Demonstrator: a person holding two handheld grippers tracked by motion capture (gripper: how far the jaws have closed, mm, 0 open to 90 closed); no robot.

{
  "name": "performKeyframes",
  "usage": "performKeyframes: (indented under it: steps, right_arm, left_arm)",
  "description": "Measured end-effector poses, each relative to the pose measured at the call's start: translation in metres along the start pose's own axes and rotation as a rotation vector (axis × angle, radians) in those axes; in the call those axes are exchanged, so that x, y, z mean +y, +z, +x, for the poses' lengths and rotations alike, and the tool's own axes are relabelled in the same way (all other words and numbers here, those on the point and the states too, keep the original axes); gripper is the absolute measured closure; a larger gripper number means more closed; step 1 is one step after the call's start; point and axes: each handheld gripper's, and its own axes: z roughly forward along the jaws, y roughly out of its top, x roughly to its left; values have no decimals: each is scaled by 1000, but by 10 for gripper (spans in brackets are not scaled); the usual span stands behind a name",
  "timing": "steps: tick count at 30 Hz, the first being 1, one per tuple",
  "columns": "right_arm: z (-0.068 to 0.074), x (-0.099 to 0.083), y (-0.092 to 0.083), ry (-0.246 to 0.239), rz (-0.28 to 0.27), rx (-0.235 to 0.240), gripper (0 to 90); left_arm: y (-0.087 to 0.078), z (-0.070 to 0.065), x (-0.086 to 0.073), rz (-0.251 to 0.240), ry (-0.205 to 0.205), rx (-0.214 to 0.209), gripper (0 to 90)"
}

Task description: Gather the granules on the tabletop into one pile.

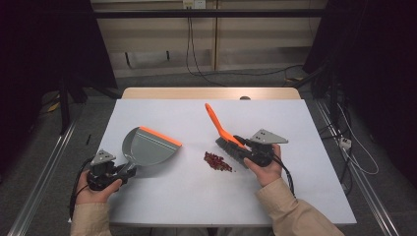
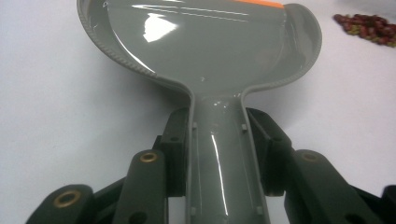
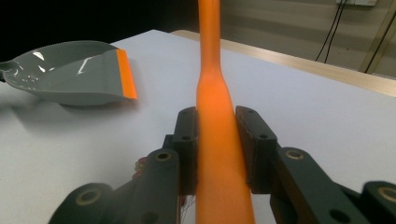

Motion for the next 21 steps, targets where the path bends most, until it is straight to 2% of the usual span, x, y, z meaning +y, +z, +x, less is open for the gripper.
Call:
performKeyframes:
  steps: [4,9,16,21]
  right_arm:
    - [0,0,0,0,1,1,713]
    - [-2,0,-1,8,3,-3,713]
    - [-4,0,1,14,3,-10,713]
    - [-4,-1,3,15,9,-16,713]
  left_arm:
    - [-9,-4,0,23,65,-40,625]
    - [-15,-10,-8,60,132,-96,625]
    - [-17,-21,-11,75,188,-193,624]
    - [-12,-26,-10,93,225,-238,624]
